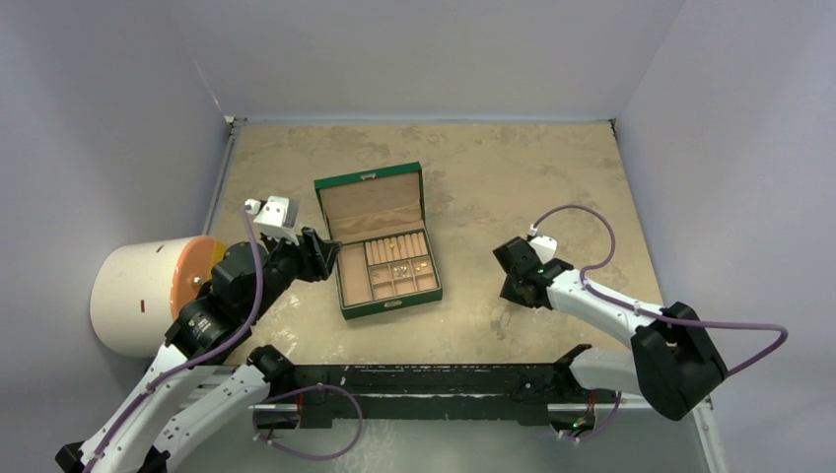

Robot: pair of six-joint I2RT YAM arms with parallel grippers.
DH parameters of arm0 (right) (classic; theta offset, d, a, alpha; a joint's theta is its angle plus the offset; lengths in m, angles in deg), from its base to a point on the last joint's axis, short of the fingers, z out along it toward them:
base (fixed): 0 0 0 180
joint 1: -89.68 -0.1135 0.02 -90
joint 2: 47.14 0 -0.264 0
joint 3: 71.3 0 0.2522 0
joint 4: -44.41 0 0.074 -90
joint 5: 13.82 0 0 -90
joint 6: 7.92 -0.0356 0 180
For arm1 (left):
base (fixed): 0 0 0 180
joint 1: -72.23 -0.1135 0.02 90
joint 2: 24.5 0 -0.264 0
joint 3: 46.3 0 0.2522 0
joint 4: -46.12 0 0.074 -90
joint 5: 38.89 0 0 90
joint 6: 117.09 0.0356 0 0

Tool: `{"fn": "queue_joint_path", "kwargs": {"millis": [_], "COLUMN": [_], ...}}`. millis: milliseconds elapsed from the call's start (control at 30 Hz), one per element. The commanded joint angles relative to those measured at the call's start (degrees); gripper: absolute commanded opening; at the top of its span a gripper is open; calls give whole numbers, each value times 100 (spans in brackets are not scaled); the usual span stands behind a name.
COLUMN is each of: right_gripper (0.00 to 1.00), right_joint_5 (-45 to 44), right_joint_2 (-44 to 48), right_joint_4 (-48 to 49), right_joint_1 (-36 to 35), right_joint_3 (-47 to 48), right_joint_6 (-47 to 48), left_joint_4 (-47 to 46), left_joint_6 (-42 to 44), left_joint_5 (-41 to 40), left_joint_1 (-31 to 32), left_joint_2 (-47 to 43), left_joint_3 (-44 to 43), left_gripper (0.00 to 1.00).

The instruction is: Organize the mixed jewelry

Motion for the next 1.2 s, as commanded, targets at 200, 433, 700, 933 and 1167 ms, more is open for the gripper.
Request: {"fn": "queue_joint_path", "kwargs": {"millis": [200, 433, 700, 933, 1167], "right_gripper": [31, 24, 13, 8, 6], "right_joint_5": [65, 215, 315, 358, 590], "right_joint_2": [-131, -165, -202, -95, 137], "right_joint_4": [210, 264, 300, 180, 241], "right_joint_1": [113, 113, 113, 111, 110], "right_joint_3": [-59, -84, -97, 3, 233], "right_joint_6": [-101, -143, -179, -146, 142], "left_joint_4": [-157, -160, -162, -162, -171], "left_joint_6": [64, 64, 64, 64, 72], "left_joint_5": [-33, -26, -27, -16, 1], "left_joint_1": [-32, -32, -32, -32, -32], "left_joint_2": [2, -5, -31, -31, -46], "left_joint_3": [-2, -2, 5, 2, 1], "left_gripper": [50, 50, 50, 50, 50]}}
